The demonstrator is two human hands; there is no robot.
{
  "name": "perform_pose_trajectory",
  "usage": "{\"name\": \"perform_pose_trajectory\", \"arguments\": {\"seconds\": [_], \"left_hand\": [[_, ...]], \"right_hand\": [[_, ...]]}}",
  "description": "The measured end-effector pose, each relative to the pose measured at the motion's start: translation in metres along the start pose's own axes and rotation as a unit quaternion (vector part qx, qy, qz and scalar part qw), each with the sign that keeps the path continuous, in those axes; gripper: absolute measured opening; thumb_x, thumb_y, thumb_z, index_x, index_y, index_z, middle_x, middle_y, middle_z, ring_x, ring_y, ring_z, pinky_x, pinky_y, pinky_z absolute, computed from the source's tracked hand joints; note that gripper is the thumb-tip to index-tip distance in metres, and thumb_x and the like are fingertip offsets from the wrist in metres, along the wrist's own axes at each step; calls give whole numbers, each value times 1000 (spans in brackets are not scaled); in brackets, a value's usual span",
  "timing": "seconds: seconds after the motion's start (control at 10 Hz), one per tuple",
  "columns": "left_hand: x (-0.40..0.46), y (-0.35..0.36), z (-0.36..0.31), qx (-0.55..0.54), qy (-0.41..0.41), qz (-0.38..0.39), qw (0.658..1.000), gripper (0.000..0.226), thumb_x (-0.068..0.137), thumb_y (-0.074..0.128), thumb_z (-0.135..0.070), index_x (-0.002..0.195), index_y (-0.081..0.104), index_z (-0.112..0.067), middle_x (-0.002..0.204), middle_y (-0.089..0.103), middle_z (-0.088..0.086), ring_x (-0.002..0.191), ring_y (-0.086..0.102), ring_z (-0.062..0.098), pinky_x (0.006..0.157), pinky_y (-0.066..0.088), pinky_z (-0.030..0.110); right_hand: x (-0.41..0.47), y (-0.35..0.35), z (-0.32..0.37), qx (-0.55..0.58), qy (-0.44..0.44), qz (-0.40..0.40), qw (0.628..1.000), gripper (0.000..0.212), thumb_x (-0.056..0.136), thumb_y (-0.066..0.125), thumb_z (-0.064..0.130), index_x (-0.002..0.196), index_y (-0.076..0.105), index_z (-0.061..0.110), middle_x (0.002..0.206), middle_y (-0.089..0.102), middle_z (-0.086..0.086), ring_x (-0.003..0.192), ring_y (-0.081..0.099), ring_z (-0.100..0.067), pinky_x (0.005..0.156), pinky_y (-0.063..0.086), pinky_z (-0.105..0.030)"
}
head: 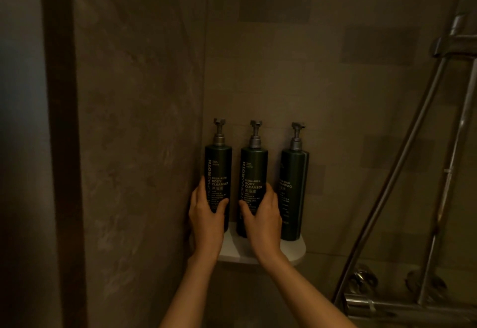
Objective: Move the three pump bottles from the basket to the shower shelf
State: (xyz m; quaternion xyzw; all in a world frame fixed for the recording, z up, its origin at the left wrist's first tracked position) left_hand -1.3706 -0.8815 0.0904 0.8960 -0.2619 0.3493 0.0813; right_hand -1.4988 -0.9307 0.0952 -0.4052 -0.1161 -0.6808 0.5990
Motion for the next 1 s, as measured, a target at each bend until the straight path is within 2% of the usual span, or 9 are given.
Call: {"name": "perform_pose_trajectory", "arguments": {"seconds": [0.3,0.6,0.8,0.9,1.0], "left_hand": [[1,0,1,4,-2,-5,1000,71,80,69,-8,143,37,-13,136,49,11,122,49,23,98,37,26],[0,0,1,1,-13,4,1000,70,81,68,-9,143,36,-14,137,48,10,124,48,23,103,41,36],[-17,-7,-11,18,-14,-15,1000,65,88,62,-19,144,31,-12,145,39,8,130,42,21,102,33,26],[-33,-10,-19,38,17,-30,999,59,91,56,-21,144,32,-12,146,37,7,130,41,18,103,31,24],[-49,-11,-32,52,31,-28,998,54,93,52,-21,144,33,-13,145,37,4,128,42,15,106,35,27]], "right_hand": [[-1,0,-1,4,2,-8,1000,69,88,63,28,144,29,10,138,46,-9,125,47,-21,103,43,-34],[-1,-1,-1,3,11,3,1000,71,88,62,29,146,26,10,142,43,-9,128,45,-21,104,39,-32],[-9,-7,-2,22,16,13,1000,71,91,57,35,148,22,13,148,37,-6,134,38,-18,109,38,-38],[-21,-13,-5,34,-11,2,999,66,93,52,37,148,21,16,151,32,-4,137,33,-16,111,35,-38],[-32,-29,-6,26,-40,-9,999,61,95,50,33,147,24,16,151,32,-5,139,30,-16,111,29,-27]]}}
Point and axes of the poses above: each hand's wrist, its own x-axis towards the middle knuckle, its own y-axis out of the palm, z = x × y, the point moved 5 cm from there along x, towards the middle knuckle
